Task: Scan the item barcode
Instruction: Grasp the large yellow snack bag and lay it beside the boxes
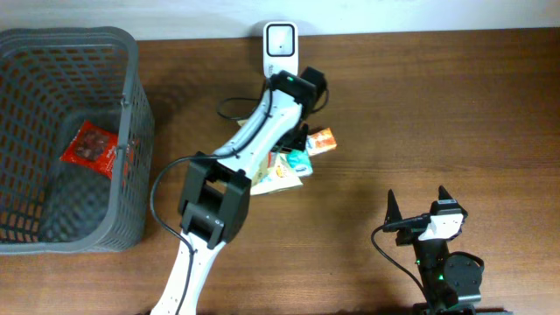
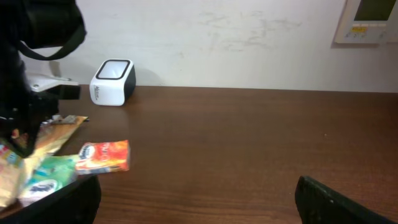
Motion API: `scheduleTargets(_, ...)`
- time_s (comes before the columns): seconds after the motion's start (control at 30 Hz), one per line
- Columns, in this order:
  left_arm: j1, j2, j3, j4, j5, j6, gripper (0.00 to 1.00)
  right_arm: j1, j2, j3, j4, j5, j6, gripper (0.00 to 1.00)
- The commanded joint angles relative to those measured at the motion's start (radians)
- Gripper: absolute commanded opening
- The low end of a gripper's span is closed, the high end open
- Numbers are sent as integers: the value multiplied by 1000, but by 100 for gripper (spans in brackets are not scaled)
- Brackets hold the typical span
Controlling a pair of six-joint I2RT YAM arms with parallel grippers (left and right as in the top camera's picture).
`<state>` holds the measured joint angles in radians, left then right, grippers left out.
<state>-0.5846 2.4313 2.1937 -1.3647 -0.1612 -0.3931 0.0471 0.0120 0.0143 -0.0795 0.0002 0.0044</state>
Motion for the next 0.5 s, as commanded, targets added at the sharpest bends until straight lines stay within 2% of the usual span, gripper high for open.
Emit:
scheduleTargets(0.0,-38,14,14,37,46,-33,11,-2,-6,-9,-2,5,12,98)
scheduleTargets(0.03,-39,14,27,36,44,-32,25,-2,-6,-9,-2,5,12,98)
scheduleTargets(0.07,-37,14,47,25,42,-32,46,-2,-6,-9,-2,5,11,98)
scheduleTargets(0.1,-27,14,100,-7,42,-32,79,-2,-6,-9,-2,5,12,98)
scheduleTargets(0.13,0,14,224,-76,42,-27,89,-2,-6,-9,-2,5,11,98)
scheduleTargets(0.27,108,14,684,-273,42,-10,91,-2,-6,-9,-2,5,12,98)
scheduleTargets(0.33,187,14,929,-323,43,49,91,-2,-6,-9,-2,5,12,98)
scheduleTargets(0.47,368,-132,944,-323,31,63,93,-2,-6,-9,-2,5,11,98)
